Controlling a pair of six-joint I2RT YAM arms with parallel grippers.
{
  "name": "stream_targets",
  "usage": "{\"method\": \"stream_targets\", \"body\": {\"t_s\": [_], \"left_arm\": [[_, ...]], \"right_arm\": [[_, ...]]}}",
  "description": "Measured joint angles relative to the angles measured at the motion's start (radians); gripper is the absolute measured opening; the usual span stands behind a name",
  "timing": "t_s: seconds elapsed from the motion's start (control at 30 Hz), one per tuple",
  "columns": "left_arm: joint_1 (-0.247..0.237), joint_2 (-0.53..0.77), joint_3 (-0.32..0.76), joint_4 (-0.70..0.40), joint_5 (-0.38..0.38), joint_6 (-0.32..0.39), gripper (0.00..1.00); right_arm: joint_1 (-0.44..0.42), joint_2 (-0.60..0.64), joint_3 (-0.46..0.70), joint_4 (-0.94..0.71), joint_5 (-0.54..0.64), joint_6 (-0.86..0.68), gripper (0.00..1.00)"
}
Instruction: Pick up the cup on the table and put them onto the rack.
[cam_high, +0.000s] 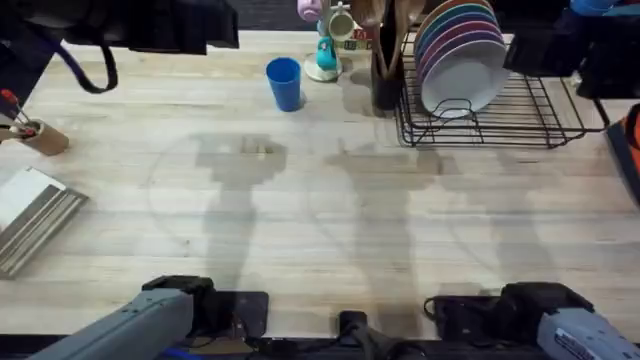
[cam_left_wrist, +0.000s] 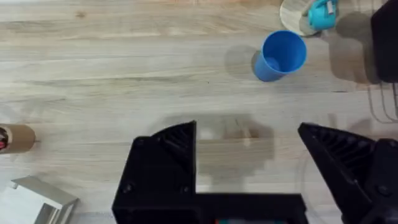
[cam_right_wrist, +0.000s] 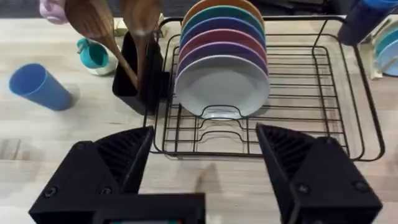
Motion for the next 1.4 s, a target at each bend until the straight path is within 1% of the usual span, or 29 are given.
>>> {"method": "stream_targets", "body": {"t_s": [0.33,0.43,0.53,0.67,0.8,0.83,0.97,1.23,1.4], "left_arm": [[0.000,0.004,0.002,-0.017,0.002,0.000,0.999],[0.000,0.007,0.002,0.046,0.008,0.000,0.999],[0.000,0.031,0.012,0.068,0.023,-0.001,0.999],[0.000,0.105,0.040,0.078,0.030,-0.016,0.999],[-0.005,0.206,0.085,0.081,0.032,-0.028,0.999],[-0.022,0.279,0.124,0.087,0.033,-0.031,0.999],[-0.045,0.362,0.150,0.120,0.036,-0.035,0.999],[-0.048,0.466,0.153,0.201,0.037,-0.050,0.999],[-0.048,0.493,0.153,0.238,0.063,-0.053,0.999]], "right_arm": [[0.000,0.003,0.004,0.002,-0.011,0.000,0.996],[0.000,0.004,0.004,0.001,-0.015,0.000,0.996],[0.000,0.004,0.004,0.000,-0.017,0.000,0.996],[0.000,0.004,0.004,-0.001,-0.017,0.000,0.996],[0.000,0.003,0.004,-0.001,-0.017,0.000,0.995],[0.000,0.004,0.004,-0.001,-0.017,0.000,0.996],[0.000,0.003,0.004,-0.002,-0.017,0.000,0.996],[0.000,0.003,0.004,-0.002,-0.017,0.000,0.996],[0.000,0.003,0.004,-0.002,-0.017,0.000,0.996]]}}
